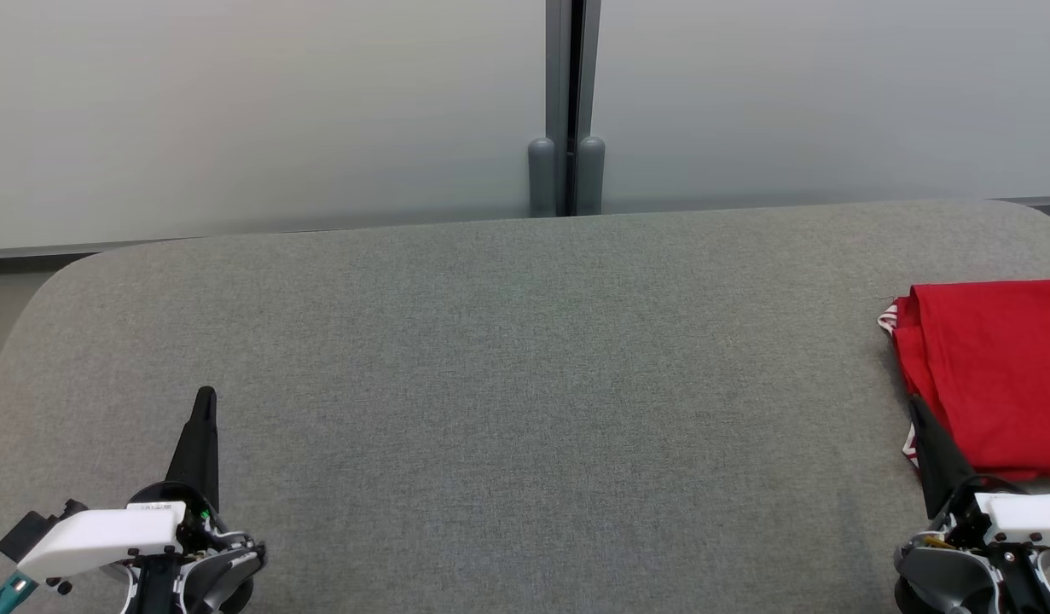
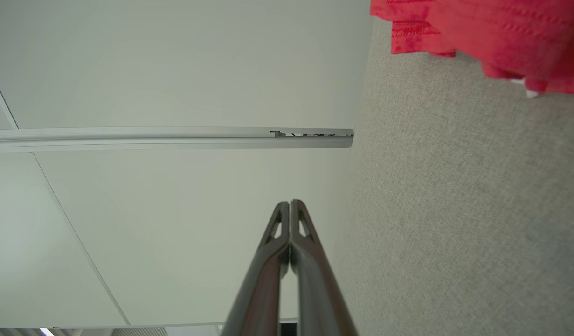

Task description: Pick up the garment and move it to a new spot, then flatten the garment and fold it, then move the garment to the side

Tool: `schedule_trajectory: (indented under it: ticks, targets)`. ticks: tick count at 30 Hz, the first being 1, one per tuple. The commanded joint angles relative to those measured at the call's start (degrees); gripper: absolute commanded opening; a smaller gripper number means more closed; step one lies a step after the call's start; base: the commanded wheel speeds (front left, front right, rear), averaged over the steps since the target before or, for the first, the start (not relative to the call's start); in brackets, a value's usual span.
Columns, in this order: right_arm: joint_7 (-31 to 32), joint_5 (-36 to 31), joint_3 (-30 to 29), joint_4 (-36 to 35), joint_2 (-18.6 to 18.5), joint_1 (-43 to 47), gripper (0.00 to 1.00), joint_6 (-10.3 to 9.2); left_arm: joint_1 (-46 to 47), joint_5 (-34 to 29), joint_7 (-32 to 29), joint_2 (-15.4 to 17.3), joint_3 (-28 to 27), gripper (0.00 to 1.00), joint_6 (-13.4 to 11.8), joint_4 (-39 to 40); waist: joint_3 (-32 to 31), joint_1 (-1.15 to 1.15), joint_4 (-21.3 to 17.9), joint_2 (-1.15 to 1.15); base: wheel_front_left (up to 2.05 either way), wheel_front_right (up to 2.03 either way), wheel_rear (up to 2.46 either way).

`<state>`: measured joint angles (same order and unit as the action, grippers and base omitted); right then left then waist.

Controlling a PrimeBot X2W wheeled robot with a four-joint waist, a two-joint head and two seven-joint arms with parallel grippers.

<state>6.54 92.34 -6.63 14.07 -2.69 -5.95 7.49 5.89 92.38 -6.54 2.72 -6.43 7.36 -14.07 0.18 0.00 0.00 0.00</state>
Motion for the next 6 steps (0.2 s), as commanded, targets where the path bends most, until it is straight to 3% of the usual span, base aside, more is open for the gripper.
schedule_trajectory:
  ticks: [1, 6]
  targets:
    - [0.20, 0.13, -0.07, -0.18, -0.25, -0.46, 0.00, 0.00, 0.75, 0.08, -0.19, 0.30, -0.22, 0.00, 0.28, 0.00, 0.00, 0.00, 0.00, 0.00, 0.00, 0.00, 0.00]
    - [0.19, 0.13, -0.07, -0.18, -0.25, -0.46, 0.00, 0.01, 0.75, 0.08, -0.19, 0.30, -0.22, 0.00, 0.28, 0.00, 0.00, 0.00, 0.00, 0.00, 0.00, 0.00, 0.00]
